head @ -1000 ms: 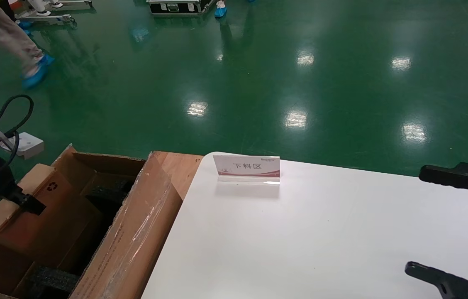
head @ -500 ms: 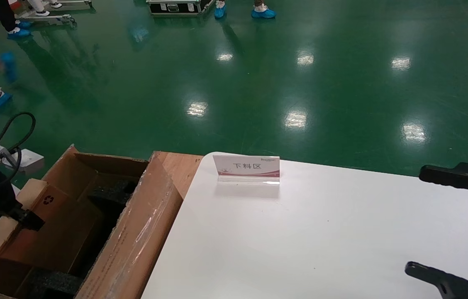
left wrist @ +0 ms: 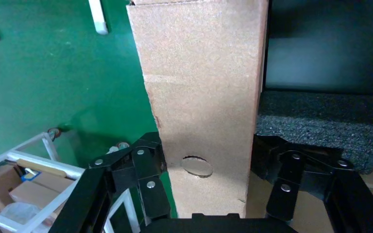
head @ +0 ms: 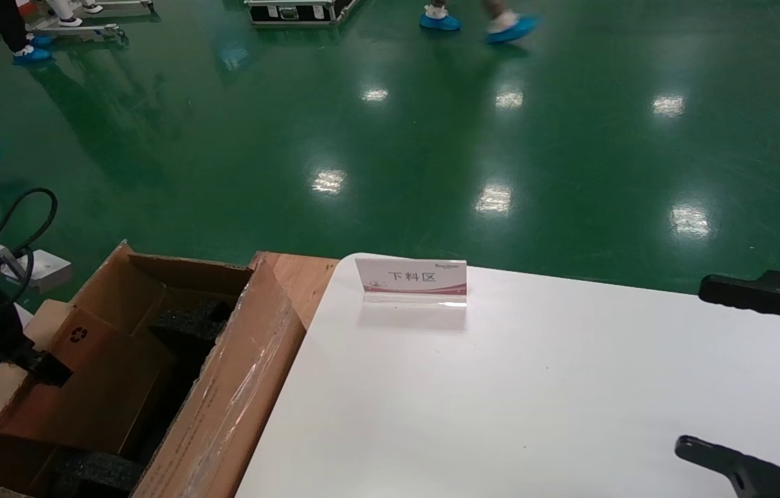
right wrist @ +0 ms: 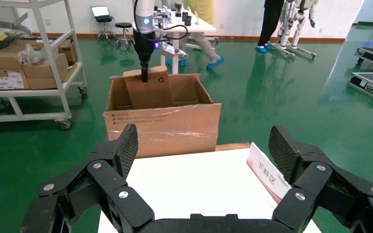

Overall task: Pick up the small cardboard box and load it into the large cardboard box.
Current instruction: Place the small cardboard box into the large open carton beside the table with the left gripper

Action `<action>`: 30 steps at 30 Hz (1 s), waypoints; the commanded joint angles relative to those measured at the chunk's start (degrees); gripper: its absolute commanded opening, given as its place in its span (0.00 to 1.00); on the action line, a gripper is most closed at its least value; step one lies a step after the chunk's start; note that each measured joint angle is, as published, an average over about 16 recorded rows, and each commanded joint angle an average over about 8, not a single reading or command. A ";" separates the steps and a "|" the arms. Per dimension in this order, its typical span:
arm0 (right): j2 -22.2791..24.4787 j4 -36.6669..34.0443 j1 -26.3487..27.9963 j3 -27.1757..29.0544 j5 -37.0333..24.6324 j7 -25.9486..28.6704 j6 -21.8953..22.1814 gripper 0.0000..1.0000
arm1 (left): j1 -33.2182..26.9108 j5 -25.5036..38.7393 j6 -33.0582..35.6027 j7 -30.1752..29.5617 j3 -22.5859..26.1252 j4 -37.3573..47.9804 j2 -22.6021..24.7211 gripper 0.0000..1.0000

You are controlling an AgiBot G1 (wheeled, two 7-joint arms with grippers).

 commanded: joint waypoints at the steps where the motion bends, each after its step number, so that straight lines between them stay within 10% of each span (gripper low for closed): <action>1: 0.00 0.00 0.00 0.00 0.00 0.00 0.00 1.00 | -0.06 0.07 0.04 -0.01 0.03 -0.05 -0.01 1.00; 30: 0.00 -0.03 0.02 0.01 0.01 -0.02 -0.02 1.00 | -4.40 1.23 -1.88 4.07 -1.74 -6.08 0.36 1.00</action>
